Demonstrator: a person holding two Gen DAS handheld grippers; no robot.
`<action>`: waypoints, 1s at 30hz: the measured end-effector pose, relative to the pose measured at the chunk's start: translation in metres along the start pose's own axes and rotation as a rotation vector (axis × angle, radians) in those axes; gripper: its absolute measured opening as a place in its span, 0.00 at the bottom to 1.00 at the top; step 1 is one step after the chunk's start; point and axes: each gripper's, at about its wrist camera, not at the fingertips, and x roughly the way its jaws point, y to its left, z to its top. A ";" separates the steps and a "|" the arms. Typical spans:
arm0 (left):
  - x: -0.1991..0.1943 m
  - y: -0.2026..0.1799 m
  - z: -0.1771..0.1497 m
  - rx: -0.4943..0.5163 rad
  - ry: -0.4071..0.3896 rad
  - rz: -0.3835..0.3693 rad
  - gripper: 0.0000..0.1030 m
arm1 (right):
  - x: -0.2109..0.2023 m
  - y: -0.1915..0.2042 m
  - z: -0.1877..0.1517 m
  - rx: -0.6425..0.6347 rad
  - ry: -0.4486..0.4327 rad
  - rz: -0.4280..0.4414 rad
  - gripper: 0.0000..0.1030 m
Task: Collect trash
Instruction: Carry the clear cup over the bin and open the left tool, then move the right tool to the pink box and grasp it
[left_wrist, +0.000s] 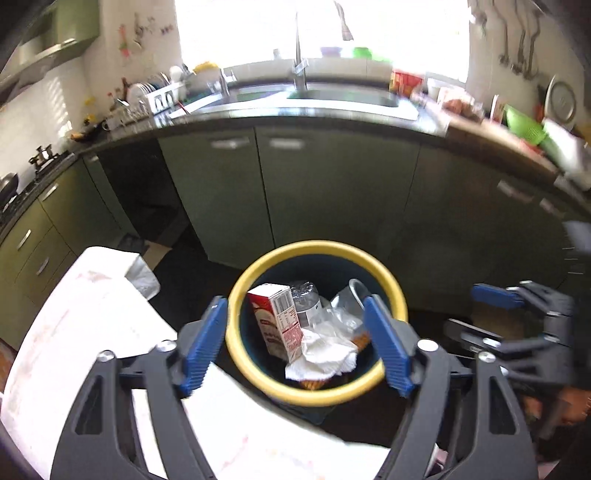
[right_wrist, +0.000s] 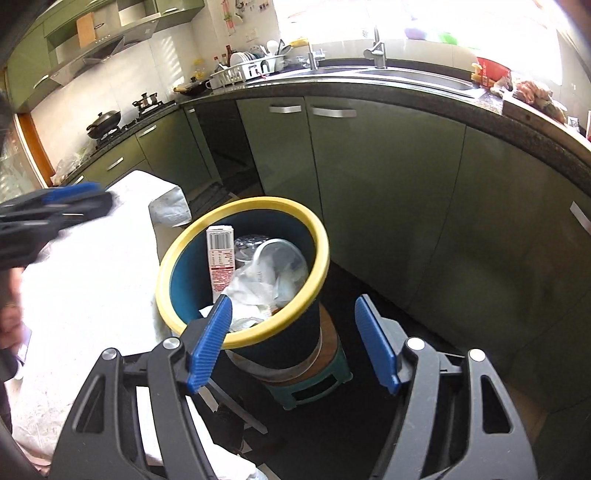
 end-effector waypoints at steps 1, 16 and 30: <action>-0.019 0.007 -0.007 -0.011 -0.022 0.000 0.81 | 0.000 0.003 0.000 -0.008 0.002 0.003 0.64; -0.238 0.149 -0.160 -0.372 -0.151 0.330 0.95 | 0.010 0.161 -0.005 -0.359 0.141 0.384 0.66; -0.337 0.228 -0.318 -0.618 -0.103 0.606 0.95 | 0.006 0.400 -0.040 -0.931 0.292 0.765 0.67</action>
